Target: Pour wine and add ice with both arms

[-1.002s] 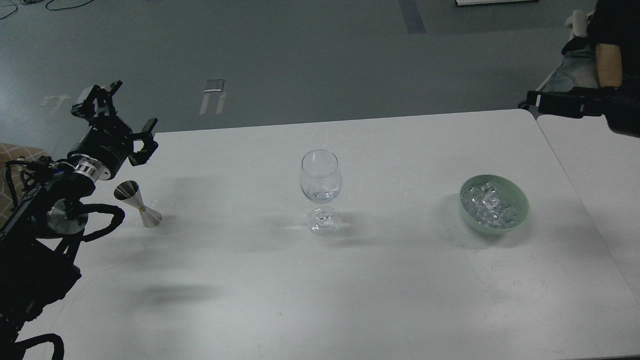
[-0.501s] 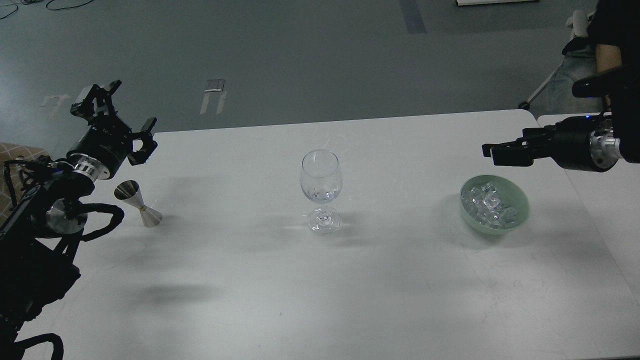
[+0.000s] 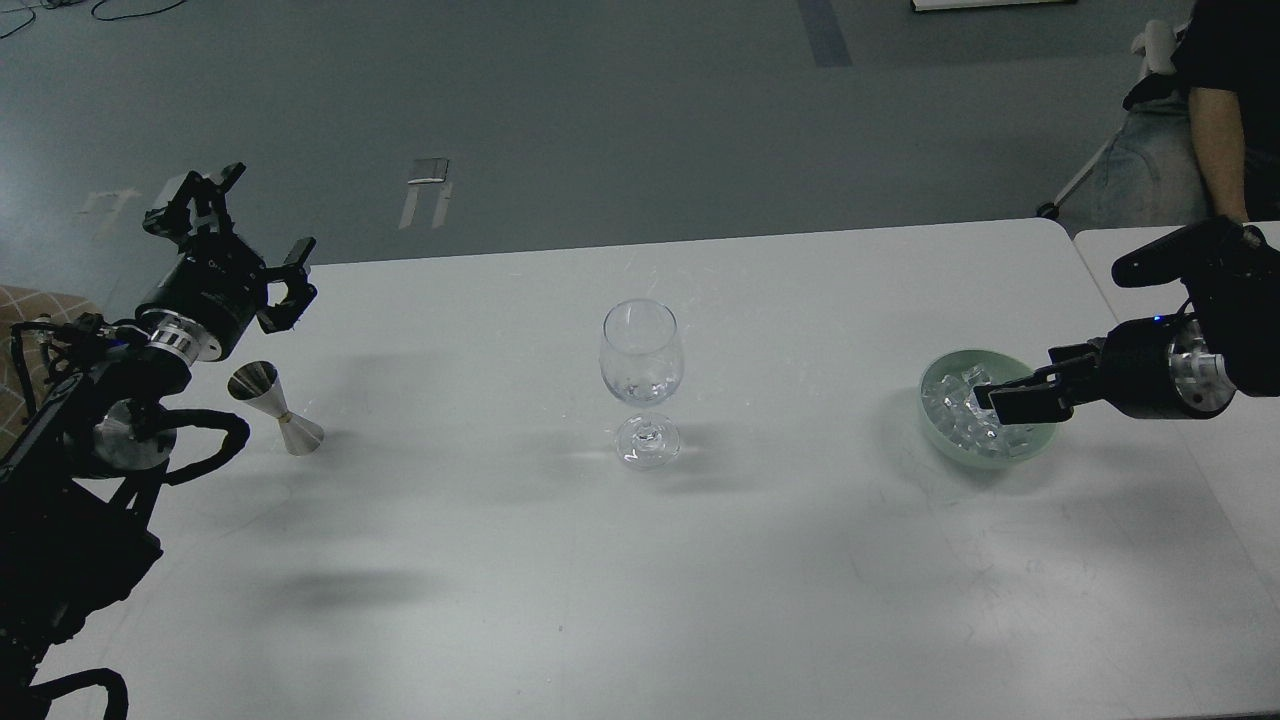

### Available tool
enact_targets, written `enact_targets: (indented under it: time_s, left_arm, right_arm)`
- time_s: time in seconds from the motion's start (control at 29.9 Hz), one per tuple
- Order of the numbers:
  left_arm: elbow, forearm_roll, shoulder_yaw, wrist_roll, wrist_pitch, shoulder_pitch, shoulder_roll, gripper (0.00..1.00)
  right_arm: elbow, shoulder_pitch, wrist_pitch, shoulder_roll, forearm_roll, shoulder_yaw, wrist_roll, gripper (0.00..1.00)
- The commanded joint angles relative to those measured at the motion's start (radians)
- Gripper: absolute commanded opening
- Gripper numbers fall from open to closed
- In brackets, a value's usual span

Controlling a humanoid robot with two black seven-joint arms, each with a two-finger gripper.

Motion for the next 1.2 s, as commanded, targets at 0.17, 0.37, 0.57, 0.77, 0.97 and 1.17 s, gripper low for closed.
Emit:
enact_targets:
  time_s: [0.17, 0.37, 0.57, 0.77, 0.97, 1.17]
  left_arm:
    - [0.000, -0.002, 0.000, 0.000, 0.000, 0.000, -0.008, 0.99]
    - [0.000, -0.002, 0.000, 0.000, 0.002, 0.000, -0.011, 0.99]
    - [0.000, -0.002, 0.000, 0.000, 0.002, 0.000, -0.010, 0.99]
    - [0.001, 0.000, 0.000, 0.000, 0.002, 0.000, -0.010, 0.99]
    - [0.000, -0.002, 0.000, 0.000, 0.002, 0.000, -0.010, 0.99]
    - [0.001, -0.002, 0.000, 0.000, 0.002, 0.000, -0.010, 0.99]
  right_arm:
    - [-0.052, -0.005, 0.000, 0.022, -0.069, -0.008, -0.001, 1.00]
    - [-0.102, -0.019, 0.000, 0.065, -0.072, -0.008, -0.001, 1.00]
    - [-0.148, -0.020, 0.000, 0.105, -0.086, -0.008, -0.004, 0.97]
    - [-0.170, -0.025, 0.000, 0.127, -0.093, -0.009, -0.004, 0.78]
    - [-0.171, -0.042, 0.000, 0.127, -0.092, -0.008, -0.006, 0.63]
    - [-0.182, -0.049, 0.000, 0.128, -0.093, -0.008, -0.010, 0.58]
